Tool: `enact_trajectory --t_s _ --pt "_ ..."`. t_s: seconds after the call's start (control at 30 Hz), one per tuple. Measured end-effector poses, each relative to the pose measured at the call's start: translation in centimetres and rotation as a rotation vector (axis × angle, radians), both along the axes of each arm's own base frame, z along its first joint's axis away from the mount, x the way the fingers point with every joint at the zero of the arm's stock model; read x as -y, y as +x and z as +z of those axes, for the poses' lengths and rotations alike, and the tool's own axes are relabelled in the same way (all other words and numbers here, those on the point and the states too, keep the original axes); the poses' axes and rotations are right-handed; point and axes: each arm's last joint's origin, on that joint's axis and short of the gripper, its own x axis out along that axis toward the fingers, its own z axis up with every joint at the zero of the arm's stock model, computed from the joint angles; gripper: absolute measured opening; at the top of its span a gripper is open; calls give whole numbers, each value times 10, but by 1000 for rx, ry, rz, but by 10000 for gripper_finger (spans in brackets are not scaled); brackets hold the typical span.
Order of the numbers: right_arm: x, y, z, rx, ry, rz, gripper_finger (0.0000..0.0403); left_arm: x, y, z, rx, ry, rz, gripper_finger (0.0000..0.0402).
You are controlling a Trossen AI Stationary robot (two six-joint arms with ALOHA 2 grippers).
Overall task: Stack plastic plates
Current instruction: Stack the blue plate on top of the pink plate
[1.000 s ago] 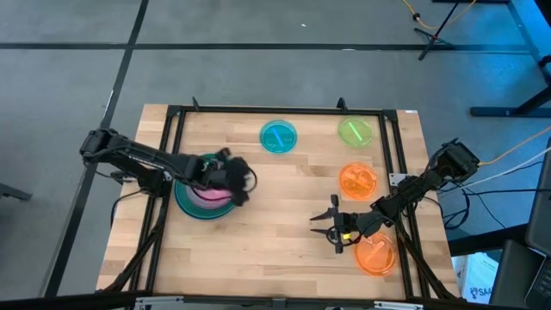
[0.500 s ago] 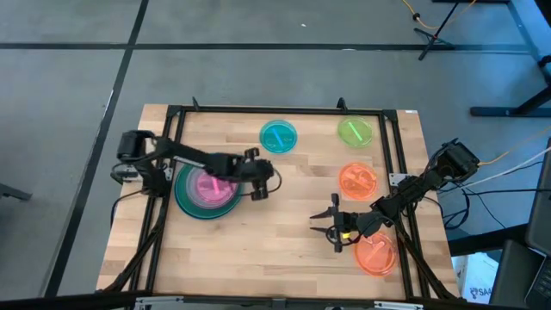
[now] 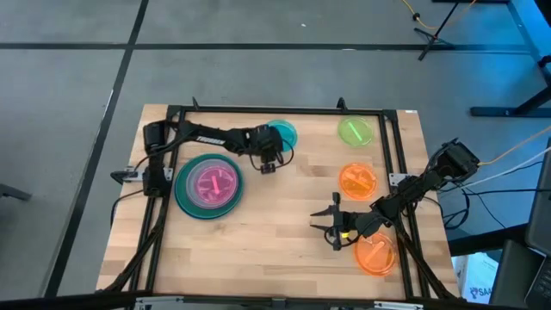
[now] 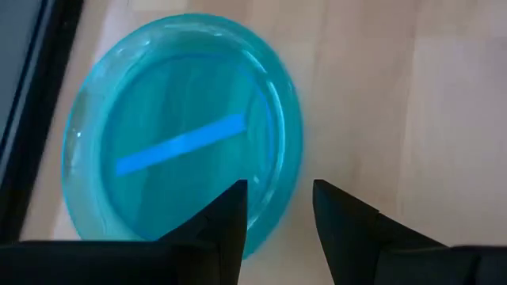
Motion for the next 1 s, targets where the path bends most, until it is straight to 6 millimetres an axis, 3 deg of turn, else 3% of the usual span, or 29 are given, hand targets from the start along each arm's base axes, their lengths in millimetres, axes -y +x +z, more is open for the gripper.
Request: enact_trajectory --t_s 0.13,0.37,0.63,0.7,0.8,1.0 --pt "0 0 0 -1 1 -3 143 -12 -1 -17 -22 -77 -36 137" --pt "1 0 -2 -12 -4 -37 143 -23 -3 -25 -28 -75 -18 131" --pt "1 4 -14 -28 -11 -45 143 -17 -2 -24 -39 -81 -41 33" --pt "2 5 -15 -18 -4 -51 143 -11 1 -19 -40 -83 -39 10" --pt "2 6 -16 -18 -3 -51 143 5 5 -6 -38 -56 -48 8" --pt "1 5 -16 -16 0 -46 143 47 9 41 31 7 -84 3"
